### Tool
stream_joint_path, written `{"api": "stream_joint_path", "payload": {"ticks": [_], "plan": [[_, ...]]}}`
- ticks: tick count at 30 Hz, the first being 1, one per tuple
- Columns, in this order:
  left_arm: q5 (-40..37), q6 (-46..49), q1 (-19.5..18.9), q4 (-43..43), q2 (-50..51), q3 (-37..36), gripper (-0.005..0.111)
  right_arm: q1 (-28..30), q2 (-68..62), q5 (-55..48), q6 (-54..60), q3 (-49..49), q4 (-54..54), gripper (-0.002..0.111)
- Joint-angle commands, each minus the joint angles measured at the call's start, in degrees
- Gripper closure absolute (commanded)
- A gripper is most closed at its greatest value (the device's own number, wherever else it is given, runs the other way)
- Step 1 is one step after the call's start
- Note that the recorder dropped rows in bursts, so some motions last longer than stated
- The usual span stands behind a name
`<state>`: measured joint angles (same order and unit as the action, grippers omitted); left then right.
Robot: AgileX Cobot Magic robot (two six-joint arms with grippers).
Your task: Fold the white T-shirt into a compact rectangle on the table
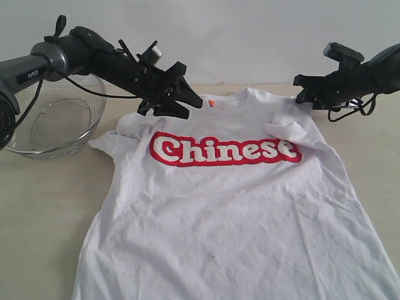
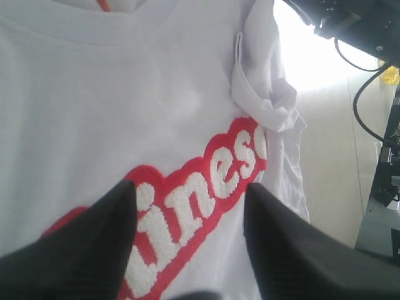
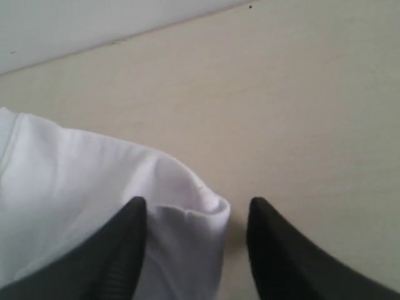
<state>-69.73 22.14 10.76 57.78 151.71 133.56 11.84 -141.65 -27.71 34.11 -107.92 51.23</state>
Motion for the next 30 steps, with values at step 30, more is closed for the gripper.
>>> {"api": "stream_joint_path", "payload": {"ticks": [30], "plan": [[-0.2, 5.7, -1.8, -3.1, -26.1, -24.8, 0.094, 4.6, 18.5, -40.6, 7.6, 8.1, 0.4, 0.064]]}}
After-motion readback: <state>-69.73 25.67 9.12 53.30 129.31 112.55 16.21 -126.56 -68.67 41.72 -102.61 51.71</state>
